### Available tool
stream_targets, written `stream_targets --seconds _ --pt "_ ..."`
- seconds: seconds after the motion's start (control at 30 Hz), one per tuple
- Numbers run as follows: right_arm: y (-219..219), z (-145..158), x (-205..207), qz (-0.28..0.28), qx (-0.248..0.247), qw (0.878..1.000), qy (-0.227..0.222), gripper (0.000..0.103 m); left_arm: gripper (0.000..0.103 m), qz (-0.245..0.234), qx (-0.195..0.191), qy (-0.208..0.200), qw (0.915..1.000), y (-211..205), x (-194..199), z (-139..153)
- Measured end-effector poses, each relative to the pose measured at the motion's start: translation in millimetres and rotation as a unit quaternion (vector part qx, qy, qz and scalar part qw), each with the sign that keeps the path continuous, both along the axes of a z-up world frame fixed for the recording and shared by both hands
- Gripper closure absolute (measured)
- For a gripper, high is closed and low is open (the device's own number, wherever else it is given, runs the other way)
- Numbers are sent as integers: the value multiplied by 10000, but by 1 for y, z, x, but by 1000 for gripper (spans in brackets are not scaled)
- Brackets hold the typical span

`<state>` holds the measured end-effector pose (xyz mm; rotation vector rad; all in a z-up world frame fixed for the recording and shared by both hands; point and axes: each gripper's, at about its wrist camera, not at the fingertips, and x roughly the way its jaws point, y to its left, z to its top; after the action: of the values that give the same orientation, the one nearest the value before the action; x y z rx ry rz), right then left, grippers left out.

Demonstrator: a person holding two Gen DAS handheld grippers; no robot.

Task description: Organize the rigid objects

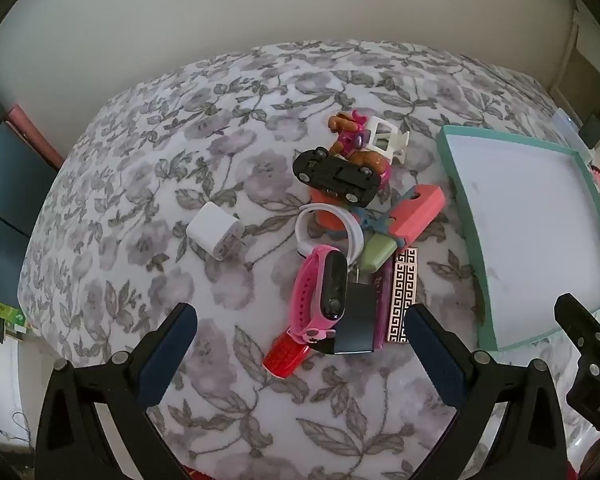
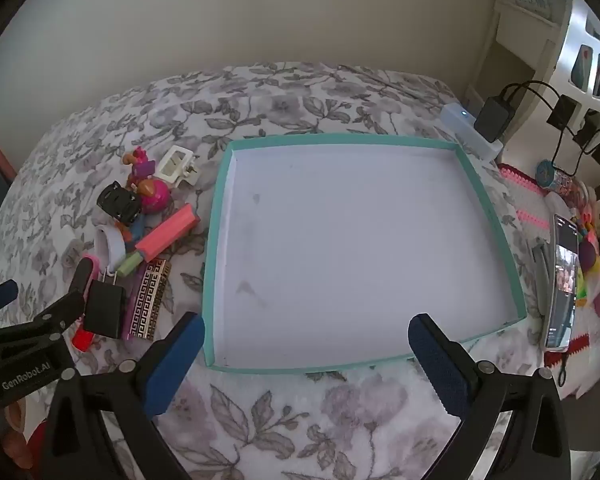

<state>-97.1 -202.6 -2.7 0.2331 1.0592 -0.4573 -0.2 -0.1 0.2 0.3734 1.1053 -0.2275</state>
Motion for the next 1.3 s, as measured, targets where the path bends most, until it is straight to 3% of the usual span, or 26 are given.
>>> stream_targets --seconds 1.3 --pt "1 -7 2 30 20 9998 212 0 0 45 -15 94 9999 2 0 -4"
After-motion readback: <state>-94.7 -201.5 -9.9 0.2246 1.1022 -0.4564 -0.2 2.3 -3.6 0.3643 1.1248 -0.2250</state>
